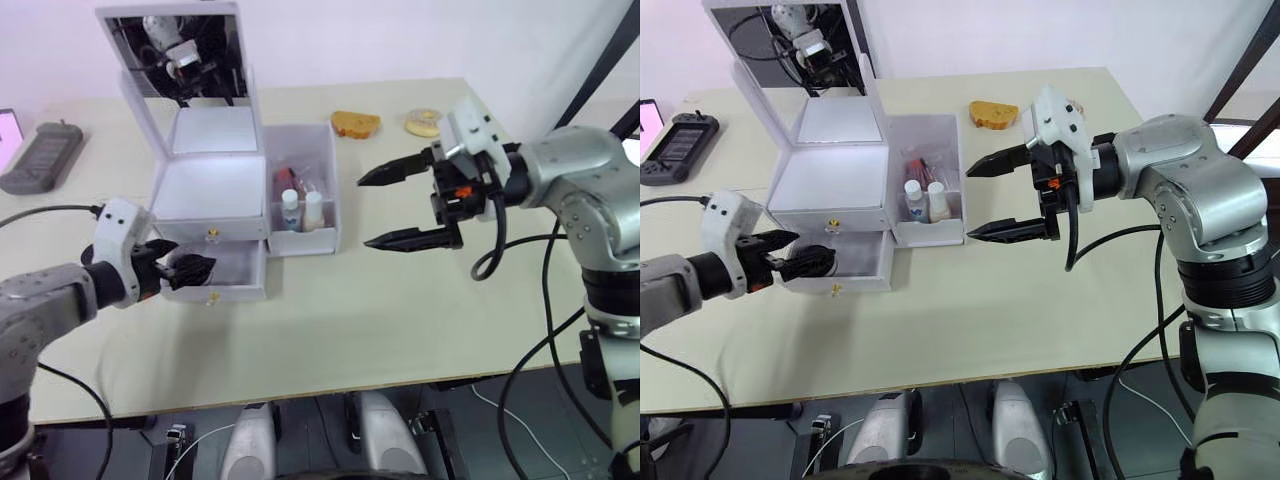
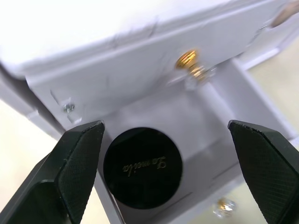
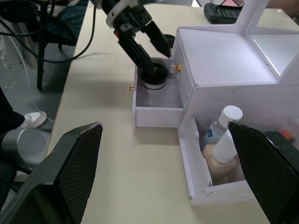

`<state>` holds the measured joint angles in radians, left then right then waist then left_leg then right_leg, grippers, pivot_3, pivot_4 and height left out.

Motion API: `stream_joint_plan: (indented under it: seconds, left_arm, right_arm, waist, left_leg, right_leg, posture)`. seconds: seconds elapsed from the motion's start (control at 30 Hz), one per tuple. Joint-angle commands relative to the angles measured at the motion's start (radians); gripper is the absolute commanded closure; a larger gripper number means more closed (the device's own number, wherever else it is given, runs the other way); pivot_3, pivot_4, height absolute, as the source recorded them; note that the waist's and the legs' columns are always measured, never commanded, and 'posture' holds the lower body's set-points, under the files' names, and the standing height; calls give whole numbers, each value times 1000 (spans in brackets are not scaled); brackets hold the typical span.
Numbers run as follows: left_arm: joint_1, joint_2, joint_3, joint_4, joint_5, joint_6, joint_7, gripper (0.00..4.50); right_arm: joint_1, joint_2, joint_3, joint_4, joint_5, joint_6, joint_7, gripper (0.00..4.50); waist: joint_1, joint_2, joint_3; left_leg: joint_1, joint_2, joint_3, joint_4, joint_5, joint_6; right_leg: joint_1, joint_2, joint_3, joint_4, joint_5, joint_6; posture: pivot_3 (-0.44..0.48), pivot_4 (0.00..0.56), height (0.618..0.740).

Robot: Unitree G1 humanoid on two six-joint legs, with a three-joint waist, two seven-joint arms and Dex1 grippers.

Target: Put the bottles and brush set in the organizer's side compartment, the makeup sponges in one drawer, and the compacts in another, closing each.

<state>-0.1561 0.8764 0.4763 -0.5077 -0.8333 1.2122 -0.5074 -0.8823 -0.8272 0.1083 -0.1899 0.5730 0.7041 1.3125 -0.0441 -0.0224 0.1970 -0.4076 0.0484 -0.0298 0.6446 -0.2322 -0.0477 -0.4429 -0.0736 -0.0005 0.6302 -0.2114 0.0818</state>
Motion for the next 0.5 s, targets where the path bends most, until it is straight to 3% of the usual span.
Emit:
stream_joint_plan:
  seconds: [0.03,0.13,0.23,0.37,0.5]
  left_arm:
    - [48,59,183,-7,-40,2,-69,29]
    - [175,118,325,61,14,-47,-164,29]
    - [303,144,391,173,126,-162,-224,29]
    - [390,125,433,333,236,-315,-254,29]
    - [462,45,466,472,305,-455,-258,29]
  right_arm:
    - [4,-30,-40,15,-1,-33,23,0]
    - [23,-46,-46,64,-25,-69,33,0]
    - [50,-55,-50,121,-56,-120,38,0]
    - [94,-69,-57,209,-114,-205,34,0]
    - [183,-116,-113,304,-142,-268,35,0]
  waist:
    - [0,0,0]
    - [-1,1,0]
    - [0,1,0]
    - [1,1,0]
    - [2,1,0]
  left_leg:
    - [0,0,0,0,0,0]
    - [0,0,0,-1,0,0]
    - [0,0,0,-1,0,0]
    - [0,0,1,-1,0,0]
    - [-1,0,3,-1,-1,0]
  right_leg:
    - [0,0,0,0,0,0]
    - [-1,0,0,0,0,0]
    - [-1,0,0,-1,-1,1]
    - [-1,-1,0,-2,-1,1]
    - [-1,-4,-1,-5,-1,1]
  posture:
    - [0,150,740]
    - [0,150,740]
    - [0,150,740]
    - [0,150,740]
    - [0,150,740]
